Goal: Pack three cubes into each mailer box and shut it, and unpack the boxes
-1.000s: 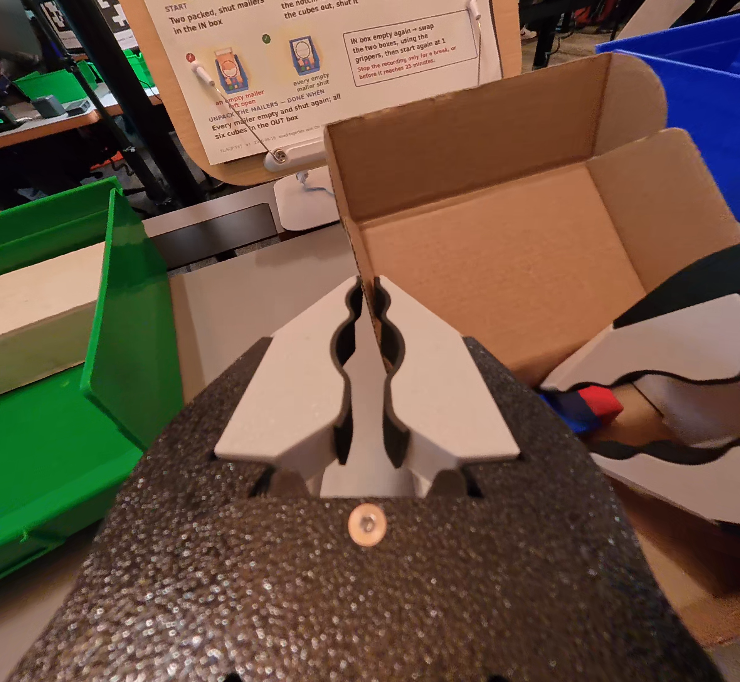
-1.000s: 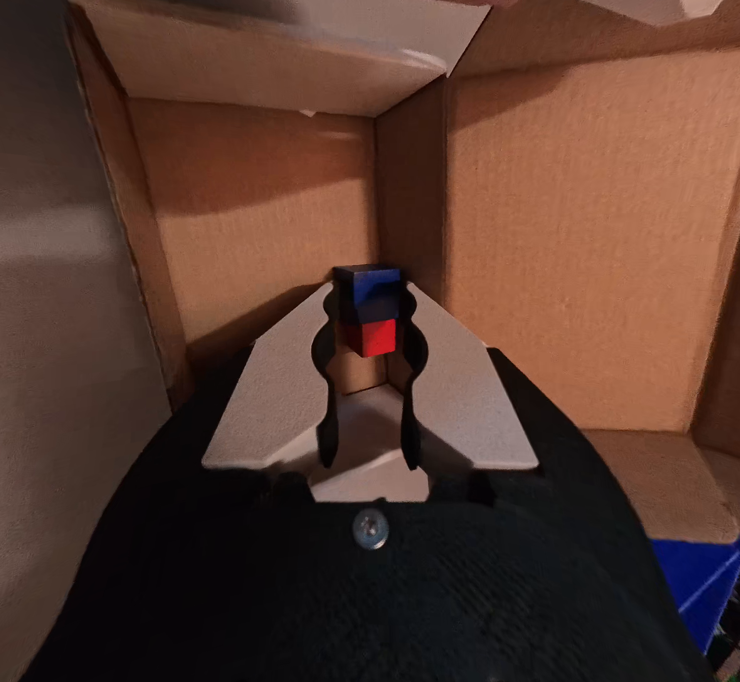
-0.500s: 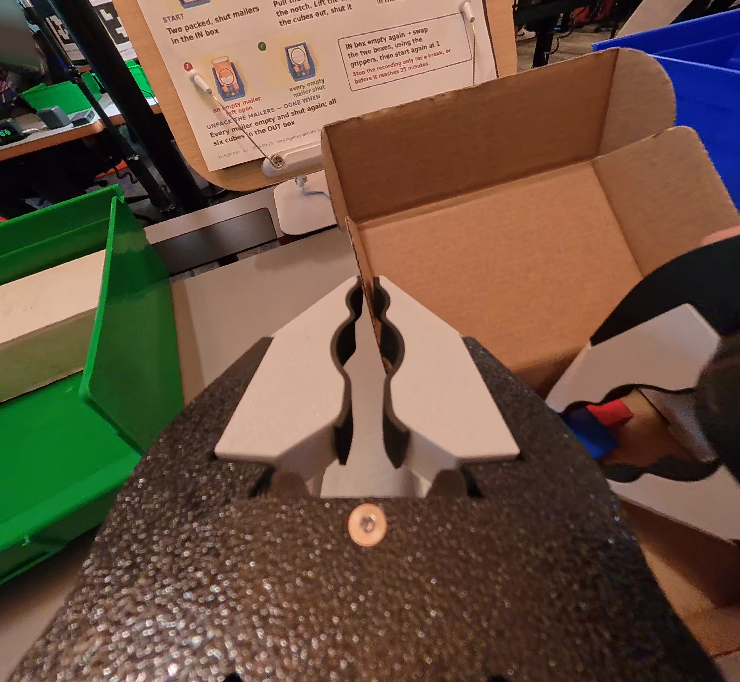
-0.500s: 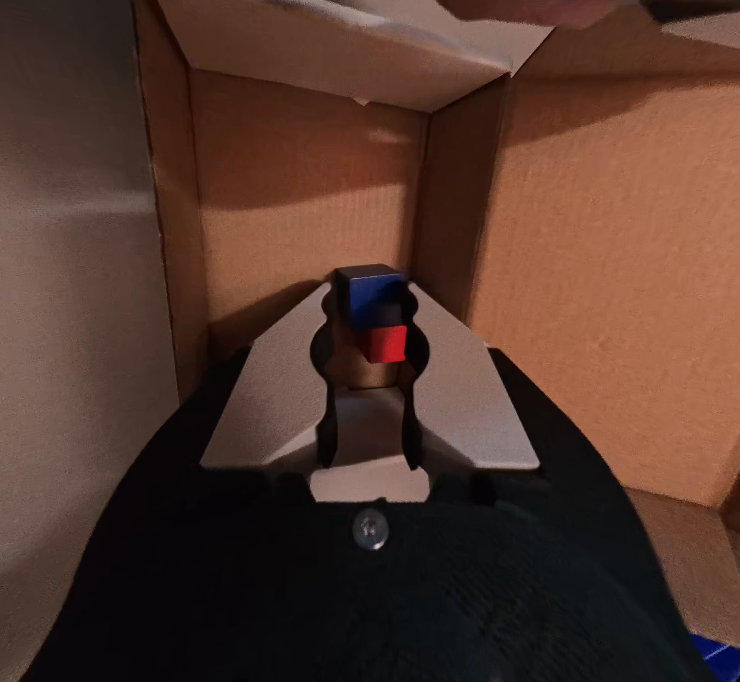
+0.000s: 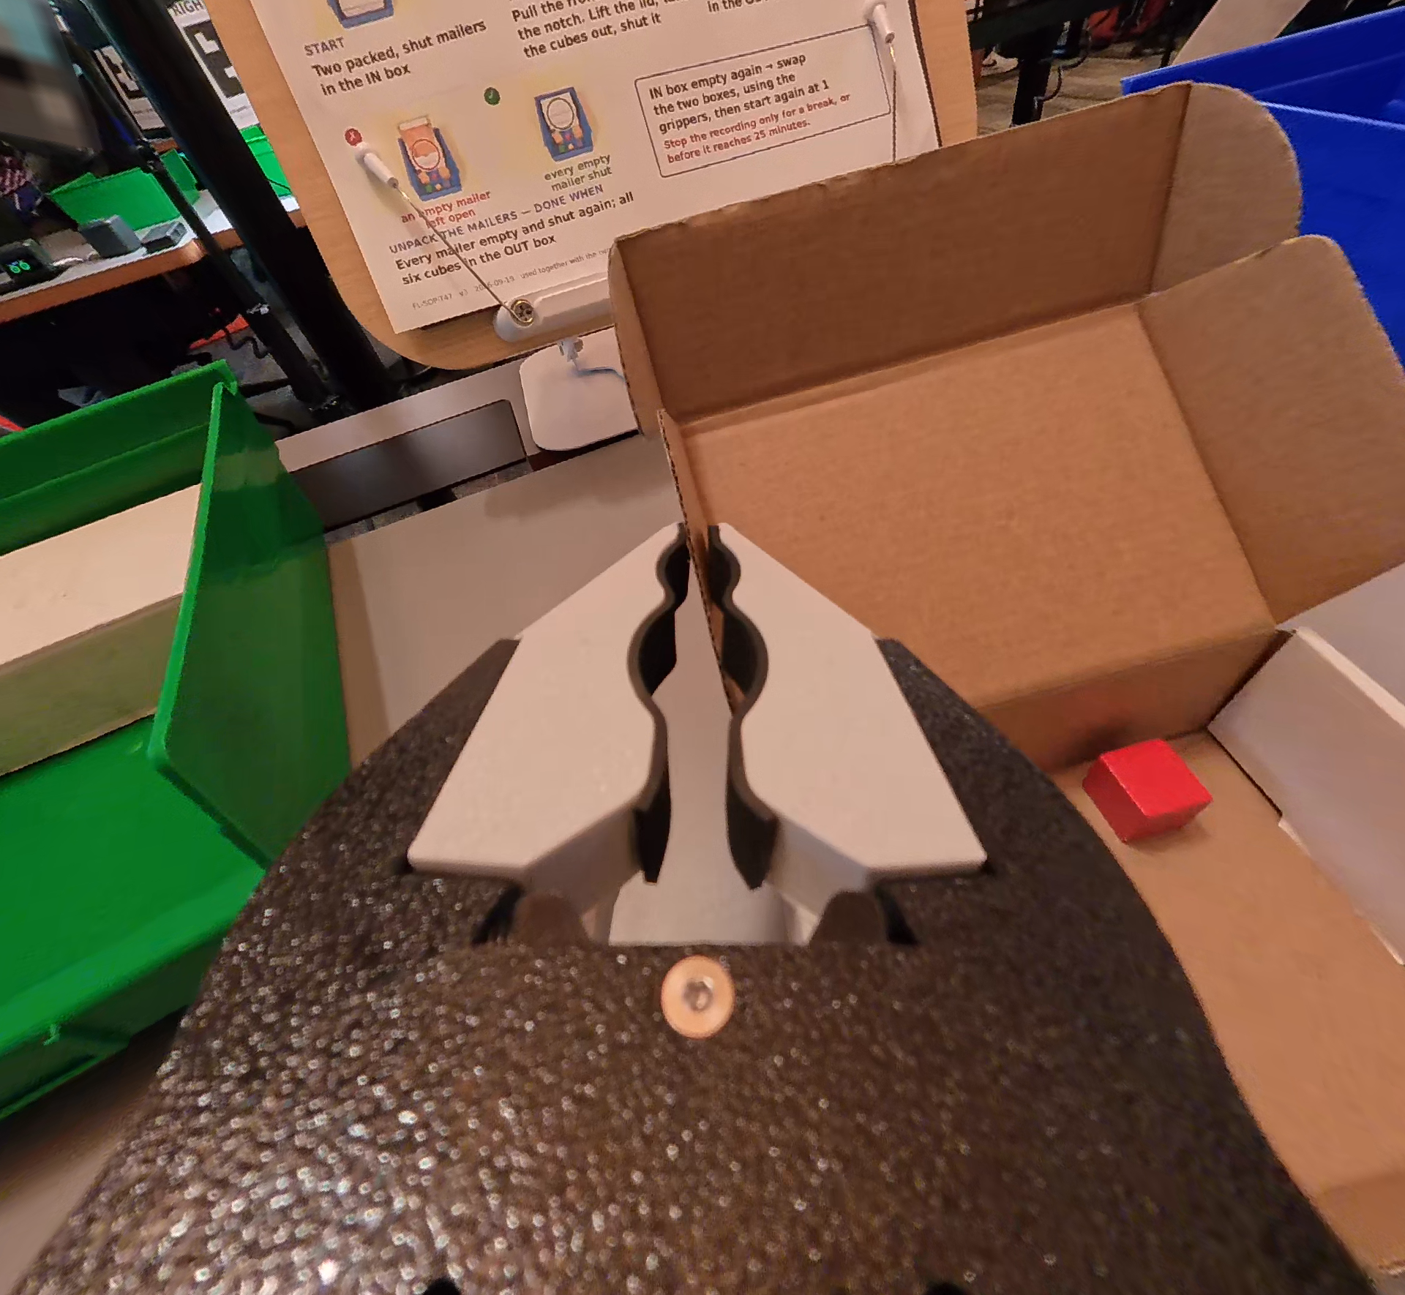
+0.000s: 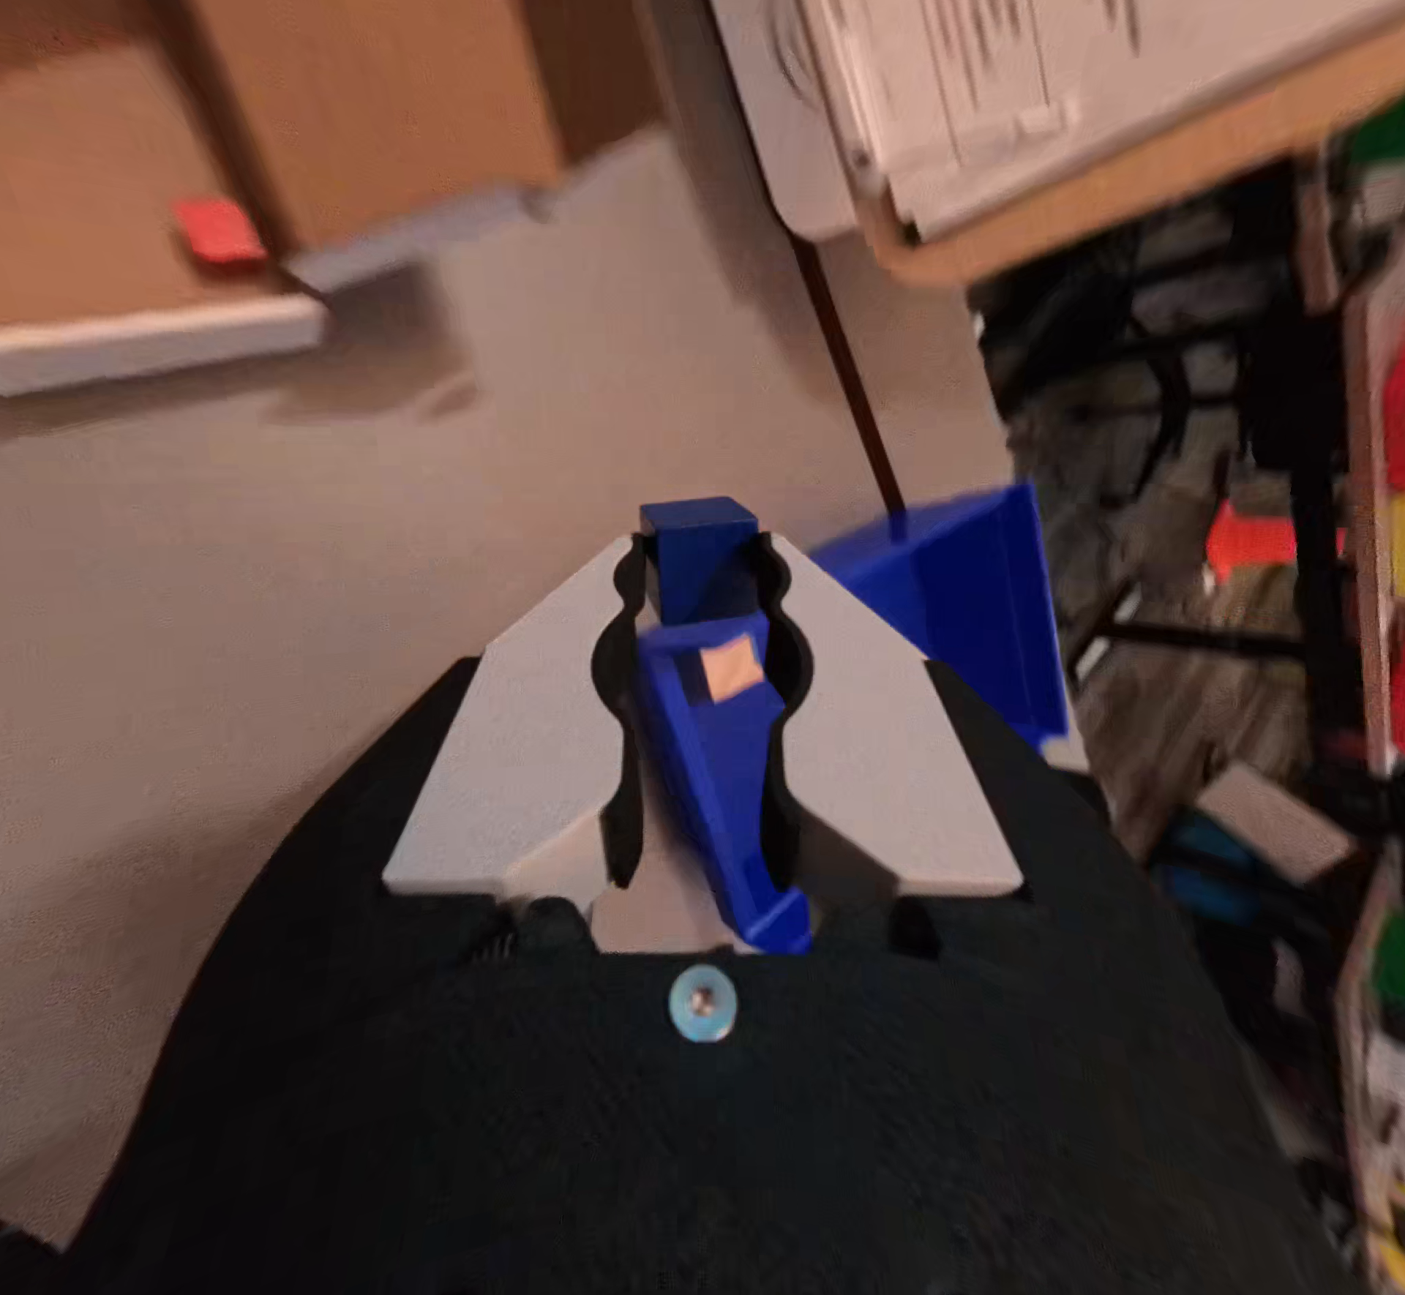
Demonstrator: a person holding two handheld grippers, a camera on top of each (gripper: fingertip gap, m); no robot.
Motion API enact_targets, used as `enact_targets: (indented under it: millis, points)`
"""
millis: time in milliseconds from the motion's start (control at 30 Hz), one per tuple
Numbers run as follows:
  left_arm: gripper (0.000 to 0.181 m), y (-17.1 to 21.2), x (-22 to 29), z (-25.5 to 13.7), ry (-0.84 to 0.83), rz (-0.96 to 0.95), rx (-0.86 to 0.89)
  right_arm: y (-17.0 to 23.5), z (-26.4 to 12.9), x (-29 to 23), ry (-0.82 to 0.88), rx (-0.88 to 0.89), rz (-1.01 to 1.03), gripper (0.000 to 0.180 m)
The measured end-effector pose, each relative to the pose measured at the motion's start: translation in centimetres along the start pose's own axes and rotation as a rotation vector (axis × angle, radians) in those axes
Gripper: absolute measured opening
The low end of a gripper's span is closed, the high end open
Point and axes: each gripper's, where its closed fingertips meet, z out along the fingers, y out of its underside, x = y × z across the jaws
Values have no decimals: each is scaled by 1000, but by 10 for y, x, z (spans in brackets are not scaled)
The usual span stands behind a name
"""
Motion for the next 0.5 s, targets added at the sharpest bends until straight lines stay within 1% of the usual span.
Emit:
enact_targets:
  millis: [33,100,133,200,267,333,500]
  points:
    - [1,0,1,0,0,3,0,32,9,26,38,-77,72,28]
    - [1,0,2,0,0,8,4,91,34,65,94,-215,194,28]
    - [1,-1,2,0,0,9,6,114,50,72,77,-259,246,28]
    - [1,-1,2,0,-2,18,6,155,80,70,5,-353,336,28]
    - [1,-1,2,0,-6,27,5,187,102,62,-43,-448,368,28]
    - [1,-1,3,0,-8,36,5,201,118,45,-132,-484,393,28]
    - [1,-1,4,1,-4,40,8,212,142,25,-232,-482,512,29]
